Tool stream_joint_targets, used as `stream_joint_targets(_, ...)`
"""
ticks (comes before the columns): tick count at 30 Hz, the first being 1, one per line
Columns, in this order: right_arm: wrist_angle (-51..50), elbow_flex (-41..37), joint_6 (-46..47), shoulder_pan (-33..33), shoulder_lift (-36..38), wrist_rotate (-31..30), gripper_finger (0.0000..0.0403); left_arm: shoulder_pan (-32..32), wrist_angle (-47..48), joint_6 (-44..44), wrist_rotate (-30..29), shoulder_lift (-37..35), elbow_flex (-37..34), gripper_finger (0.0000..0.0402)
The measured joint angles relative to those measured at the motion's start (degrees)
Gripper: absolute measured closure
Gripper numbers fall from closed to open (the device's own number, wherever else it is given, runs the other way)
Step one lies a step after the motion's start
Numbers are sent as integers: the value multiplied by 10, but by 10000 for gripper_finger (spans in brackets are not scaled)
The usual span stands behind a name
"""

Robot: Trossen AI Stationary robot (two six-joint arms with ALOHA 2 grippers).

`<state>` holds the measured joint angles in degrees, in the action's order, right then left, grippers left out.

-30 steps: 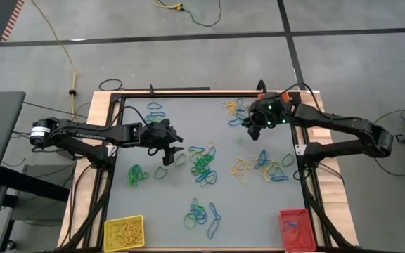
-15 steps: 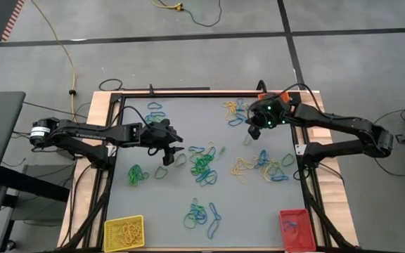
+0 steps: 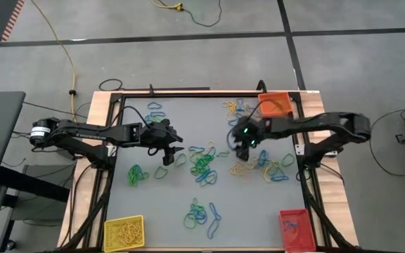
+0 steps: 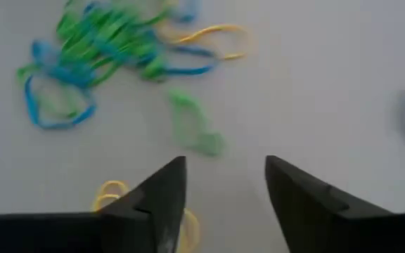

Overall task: Sort rubber bands into baskets
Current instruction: Put the green rubber band into the orange bin

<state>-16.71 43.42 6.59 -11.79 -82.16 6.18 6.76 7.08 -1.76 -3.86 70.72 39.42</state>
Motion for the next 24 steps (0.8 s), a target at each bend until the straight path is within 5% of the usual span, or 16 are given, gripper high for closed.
stream_joint_targets(18,137,2,-22,44,-146,-65,175,0,0,0,0,0,0,223)
stream_joint_targets(24,132,10,-21,41,-169,-69,273,0,0,0,0,0,0,223)
